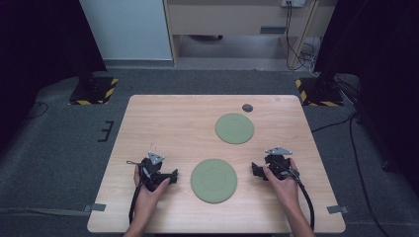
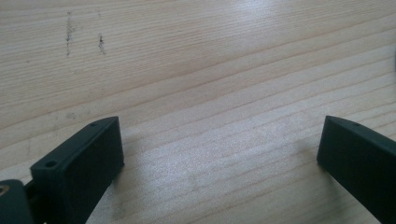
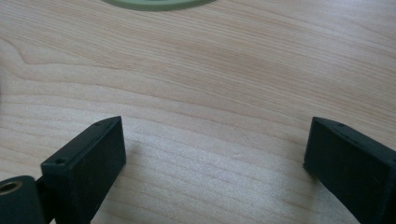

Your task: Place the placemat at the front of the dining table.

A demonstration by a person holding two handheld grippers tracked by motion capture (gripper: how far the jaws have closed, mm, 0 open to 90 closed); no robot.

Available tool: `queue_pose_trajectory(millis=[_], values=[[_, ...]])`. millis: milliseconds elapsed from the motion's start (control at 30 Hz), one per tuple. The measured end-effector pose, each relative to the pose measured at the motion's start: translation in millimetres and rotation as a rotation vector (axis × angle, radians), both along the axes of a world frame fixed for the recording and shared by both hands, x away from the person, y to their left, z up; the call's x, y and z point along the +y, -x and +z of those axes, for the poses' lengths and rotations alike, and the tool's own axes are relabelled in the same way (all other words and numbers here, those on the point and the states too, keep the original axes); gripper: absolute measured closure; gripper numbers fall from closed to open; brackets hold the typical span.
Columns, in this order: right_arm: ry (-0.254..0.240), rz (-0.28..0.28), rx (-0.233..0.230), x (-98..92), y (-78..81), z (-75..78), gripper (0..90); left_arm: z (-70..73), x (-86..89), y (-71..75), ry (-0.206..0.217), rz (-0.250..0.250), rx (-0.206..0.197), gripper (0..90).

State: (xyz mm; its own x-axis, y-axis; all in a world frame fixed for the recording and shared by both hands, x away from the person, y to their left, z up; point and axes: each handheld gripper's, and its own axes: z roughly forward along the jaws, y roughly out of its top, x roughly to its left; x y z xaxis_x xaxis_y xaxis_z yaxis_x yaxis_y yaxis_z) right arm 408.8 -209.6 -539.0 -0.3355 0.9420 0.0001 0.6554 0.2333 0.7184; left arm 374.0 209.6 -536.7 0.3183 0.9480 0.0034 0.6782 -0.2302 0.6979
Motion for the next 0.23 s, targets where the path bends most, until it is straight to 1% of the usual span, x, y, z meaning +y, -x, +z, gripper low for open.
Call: queue_pose_trajectory(millis=[100,167,233], values=[[0.000,0.000,0.002,-0.1,0.2,-0.1,4.7,0.0,-0.2,0.2,-0.001,0.002,0.000,0.0],[0.000,-0.012,0.010,-0.3,-0.1,-0.5,0.9,0.0,-0.2,0.2,-0.001,0.002,0.000,0.0],[0.003,-0.020,0.016,-0.5,-0.6,-0.6,0.5,0.0,-0.2,0.2,-0.001,0.002,0.000,0.0]])
